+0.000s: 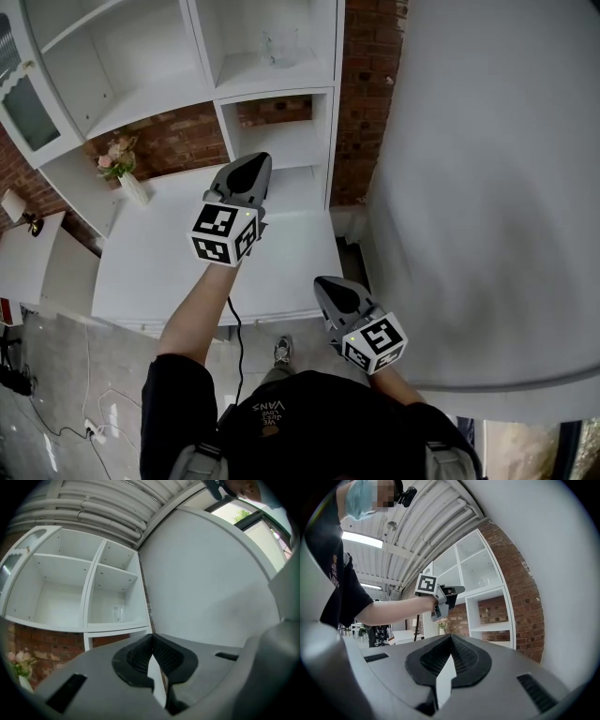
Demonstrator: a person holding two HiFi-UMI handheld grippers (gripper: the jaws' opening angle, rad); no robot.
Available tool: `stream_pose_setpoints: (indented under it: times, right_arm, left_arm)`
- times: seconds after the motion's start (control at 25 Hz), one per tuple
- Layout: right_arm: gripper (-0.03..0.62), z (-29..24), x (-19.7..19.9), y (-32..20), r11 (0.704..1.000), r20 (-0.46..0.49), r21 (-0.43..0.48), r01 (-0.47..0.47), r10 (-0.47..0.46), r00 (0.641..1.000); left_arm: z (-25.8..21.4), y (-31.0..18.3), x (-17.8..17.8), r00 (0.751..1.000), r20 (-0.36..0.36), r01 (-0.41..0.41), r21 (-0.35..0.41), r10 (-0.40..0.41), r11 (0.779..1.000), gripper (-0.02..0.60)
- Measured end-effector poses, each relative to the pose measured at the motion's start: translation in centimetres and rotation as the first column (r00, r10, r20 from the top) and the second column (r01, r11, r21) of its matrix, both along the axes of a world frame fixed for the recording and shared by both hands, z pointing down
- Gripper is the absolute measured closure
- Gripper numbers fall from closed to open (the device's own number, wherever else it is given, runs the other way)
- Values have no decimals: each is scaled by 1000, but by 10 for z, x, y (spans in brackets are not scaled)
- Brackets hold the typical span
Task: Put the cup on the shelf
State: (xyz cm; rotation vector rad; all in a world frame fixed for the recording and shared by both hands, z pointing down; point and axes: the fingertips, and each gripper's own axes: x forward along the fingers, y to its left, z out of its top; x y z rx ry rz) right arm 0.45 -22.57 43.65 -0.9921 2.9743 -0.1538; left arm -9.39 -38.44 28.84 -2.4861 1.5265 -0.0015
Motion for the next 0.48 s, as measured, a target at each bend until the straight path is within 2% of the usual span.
stream_pose_setpoints:
  times: [0.28, 0.48]
  right_arm:
    - [599, 10, 9, 25, 1000, -9, -21, 0, 0, 1000]
    - [599, 17, 19, 36, 1000, -18, -26, -9, 9, 1000]
  left_arm:
    - [57, 68, 13, 999, -14, -35, -60, 34, 998, 574]
    - [106, 108, 22, 996, -75, -53, -141, 43, 989, 574]
